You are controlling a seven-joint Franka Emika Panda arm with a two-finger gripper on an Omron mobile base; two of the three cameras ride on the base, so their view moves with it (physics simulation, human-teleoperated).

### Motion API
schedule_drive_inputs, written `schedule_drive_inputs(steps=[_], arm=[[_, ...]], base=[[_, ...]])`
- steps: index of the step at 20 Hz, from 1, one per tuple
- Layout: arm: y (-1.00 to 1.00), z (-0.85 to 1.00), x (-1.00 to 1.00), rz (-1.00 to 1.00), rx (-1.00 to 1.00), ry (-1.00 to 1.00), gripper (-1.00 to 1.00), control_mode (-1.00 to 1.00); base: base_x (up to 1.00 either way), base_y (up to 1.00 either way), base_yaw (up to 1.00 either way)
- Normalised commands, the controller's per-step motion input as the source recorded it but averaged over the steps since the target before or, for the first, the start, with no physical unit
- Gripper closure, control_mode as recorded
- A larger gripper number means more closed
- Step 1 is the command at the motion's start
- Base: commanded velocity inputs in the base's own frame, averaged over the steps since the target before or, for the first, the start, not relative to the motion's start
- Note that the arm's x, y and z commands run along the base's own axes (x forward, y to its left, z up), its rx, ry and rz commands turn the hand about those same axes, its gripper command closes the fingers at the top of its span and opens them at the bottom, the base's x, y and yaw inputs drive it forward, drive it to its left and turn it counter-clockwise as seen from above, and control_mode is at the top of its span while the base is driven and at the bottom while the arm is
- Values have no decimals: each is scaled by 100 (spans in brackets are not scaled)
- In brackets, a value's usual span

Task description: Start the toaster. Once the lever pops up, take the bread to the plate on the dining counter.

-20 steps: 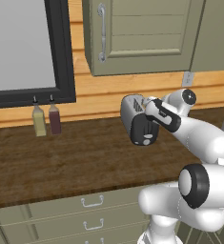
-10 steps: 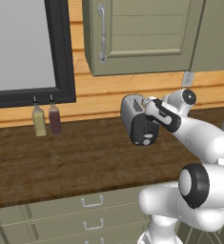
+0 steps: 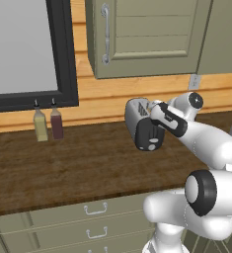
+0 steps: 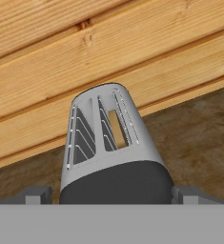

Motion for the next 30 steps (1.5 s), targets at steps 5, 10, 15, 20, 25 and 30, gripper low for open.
schedule_drive_inputs(steps=[5, 10, 15, 20, 25, 30], arm=[[0, 0, 0, 0, 0, 0, -100, -100], [0, 0, 0, 0, 0, 0, -100, -100], [0, 0, 0, 0, 0, 0, -100, -100], [0, 0, 0, 0, 0, 0, -100, -100], [0, 0, 0, 0, 0, 0, -100, -100], [0, 0, 0, 0, 0, 0, -100, -100]], base=[[0, 0, 0], [0, 0, 0], [0, 0, 0], [0, 0, 0], [0, 0, 0], [0, 0, 0]])
